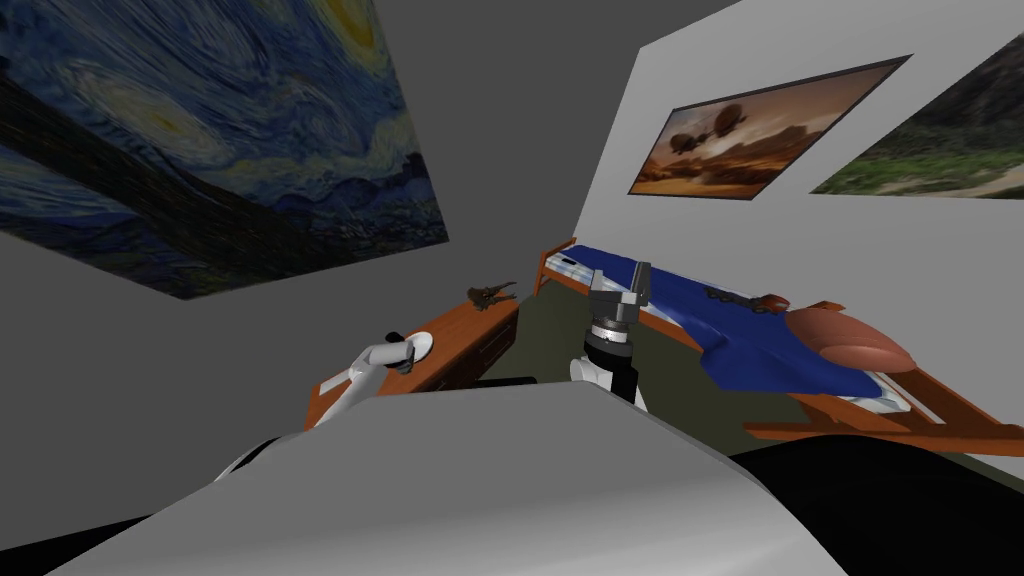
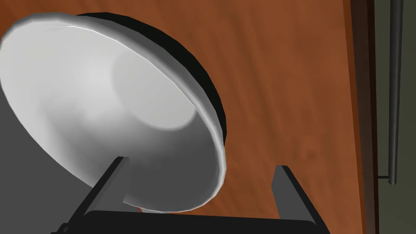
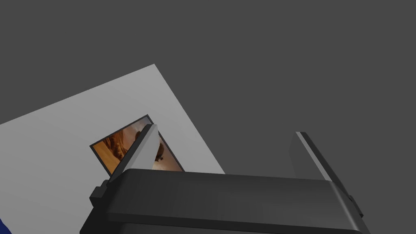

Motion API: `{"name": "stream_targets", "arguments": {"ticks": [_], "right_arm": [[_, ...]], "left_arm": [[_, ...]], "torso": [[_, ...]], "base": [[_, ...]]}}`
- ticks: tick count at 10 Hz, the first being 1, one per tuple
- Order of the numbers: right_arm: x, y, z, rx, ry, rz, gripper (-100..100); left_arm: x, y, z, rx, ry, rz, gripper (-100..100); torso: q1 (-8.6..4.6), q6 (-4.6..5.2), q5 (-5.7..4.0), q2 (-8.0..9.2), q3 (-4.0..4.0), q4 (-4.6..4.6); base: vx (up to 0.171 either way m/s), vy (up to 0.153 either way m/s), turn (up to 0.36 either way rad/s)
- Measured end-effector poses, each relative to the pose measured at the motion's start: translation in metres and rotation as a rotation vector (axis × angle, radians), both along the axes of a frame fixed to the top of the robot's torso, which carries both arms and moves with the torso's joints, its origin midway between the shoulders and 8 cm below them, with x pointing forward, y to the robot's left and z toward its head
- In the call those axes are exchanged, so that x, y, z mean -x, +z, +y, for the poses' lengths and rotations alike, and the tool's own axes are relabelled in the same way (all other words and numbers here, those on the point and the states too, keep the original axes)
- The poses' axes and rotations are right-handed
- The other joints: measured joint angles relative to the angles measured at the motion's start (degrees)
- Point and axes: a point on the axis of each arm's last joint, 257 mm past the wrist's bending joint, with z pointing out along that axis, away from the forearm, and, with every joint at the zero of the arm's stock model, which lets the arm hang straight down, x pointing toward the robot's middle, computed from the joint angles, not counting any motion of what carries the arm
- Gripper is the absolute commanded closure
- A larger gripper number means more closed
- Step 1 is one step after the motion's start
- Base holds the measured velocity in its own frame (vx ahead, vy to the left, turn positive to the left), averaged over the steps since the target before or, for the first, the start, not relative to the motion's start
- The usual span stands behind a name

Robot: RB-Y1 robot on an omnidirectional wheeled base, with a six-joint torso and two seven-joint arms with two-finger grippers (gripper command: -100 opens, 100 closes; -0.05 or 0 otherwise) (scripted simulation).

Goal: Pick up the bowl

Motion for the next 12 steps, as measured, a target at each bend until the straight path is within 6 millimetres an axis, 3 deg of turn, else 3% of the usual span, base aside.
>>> {"name": "stream_targets", "arguments": {"ticks": [3,4,8,9,10,12], "right_arm": [[0.0000,0.0000,0.0000,0.000,0.000,0.000,0],[0.0000,0.0000,0.0000,0.000,0.000,0.000,0],[0.0000,0.0000,0.0000,0.000,0.000,0.000,0],[0.0000,0.0000,0.0000,0.000,0.000,0.000,0],[0.0000,0.0000,0.0000,0.000,0.000,0.000,0],[0.0000,0.0000,0.0000,0.000,0.000,0.000,0]], "left_arm": [[0.0061,-0.0119,-0.0026,-0.001,-0.004,-0.003,-100],[0.0060,-0.0122,-0.0027,-0.001,-0.004,-0.004,100],[0.0073,-0.0128,-0.0028,-0.002,-0.007,0.001,100],[0.0073,-0.0129,-0.0030,-0.002,-0.007,0.000,0],[0.0074,-0.0129,-0.0030,-0.001,-0.007,0.000,100],[-0.0002,-0.0036,0.0001,-0.001,-0.001,-0.006,100]], "torso": [[0.03,0.00,0.01,-0.05,-0.03,-0.01],[-0.01,0.01,0.00,0.02,0.01,0.00],[-0.03,-0.04,0.00,0.15,0.11,0.09],[-0.04,-0.03,-0.02,0.16,0.12,0.09],[-0.06,-0.03,-0.03,0.17,0.12,0.10],[-0.18,-0.01,-0.09,0.36,0.24,0.14]], "base": [[0.035,0.019,0.005],[0.000,0.000,0.000],[-0.001,0.000,-0.003],[0.000,0.000,0.000],[-0.037,-0.017,-0.007],[-0.055,-0.024,-0.008]]}}
